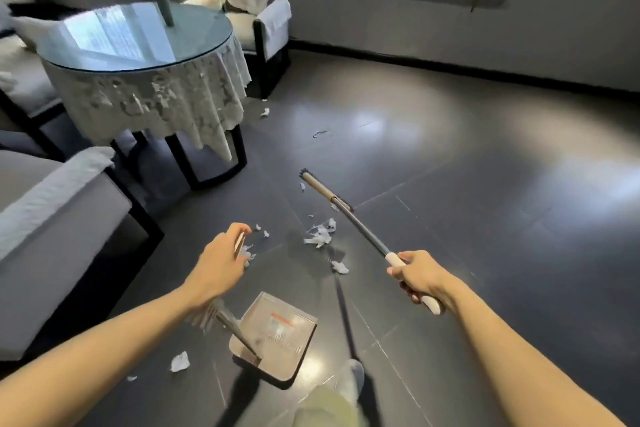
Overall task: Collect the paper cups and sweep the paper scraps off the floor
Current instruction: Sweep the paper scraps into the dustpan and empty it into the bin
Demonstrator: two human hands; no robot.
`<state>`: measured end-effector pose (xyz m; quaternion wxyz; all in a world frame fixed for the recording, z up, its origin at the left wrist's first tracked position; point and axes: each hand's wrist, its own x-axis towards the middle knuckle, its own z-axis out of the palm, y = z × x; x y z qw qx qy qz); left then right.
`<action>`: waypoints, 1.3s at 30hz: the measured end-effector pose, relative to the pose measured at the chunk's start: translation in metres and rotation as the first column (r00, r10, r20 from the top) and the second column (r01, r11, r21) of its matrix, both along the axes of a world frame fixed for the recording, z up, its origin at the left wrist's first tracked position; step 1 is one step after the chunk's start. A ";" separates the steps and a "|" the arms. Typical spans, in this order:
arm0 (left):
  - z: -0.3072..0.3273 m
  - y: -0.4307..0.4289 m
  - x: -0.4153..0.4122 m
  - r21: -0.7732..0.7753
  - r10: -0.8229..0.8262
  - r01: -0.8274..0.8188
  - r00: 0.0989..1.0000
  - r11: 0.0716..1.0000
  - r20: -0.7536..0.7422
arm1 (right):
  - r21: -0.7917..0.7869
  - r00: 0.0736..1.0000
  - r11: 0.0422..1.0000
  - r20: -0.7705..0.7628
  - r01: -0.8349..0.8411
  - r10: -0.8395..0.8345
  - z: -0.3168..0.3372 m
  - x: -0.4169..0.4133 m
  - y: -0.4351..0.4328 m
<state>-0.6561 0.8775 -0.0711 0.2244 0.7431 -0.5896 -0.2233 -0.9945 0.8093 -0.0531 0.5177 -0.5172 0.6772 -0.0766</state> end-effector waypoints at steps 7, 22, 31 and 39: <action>-0.027 -0.076 -0.044 0.114 0.150 -0.151 0.989 0.982 0.016 | 0.049 0.992 0.991 -0.018 -0.126 0.127 -0.014 -0.039 -0.151; -0.036 -0.198 -0.187 0.186 0.492 -0.489 0.870 0.852 0.035 | 0.065 0.863 0.861 0.046 -0.505 0.503 -0.044 -0.123 -0.450; -0.034 -0.240 -0.278 0.219 0.608 -0.610 0.789 0.761 0.089 | 0.076 0.760 0.757 0.013 -0.648 0.649 -0.058 -0.145 -0.566; -0.048 -0.221 -0.317 0.103 0.665 -0.676 0.737 0.730 0.120 | 0.093 0.730 0.726 0.012 -0.681 0.683 -0.086 -0.118 -0.605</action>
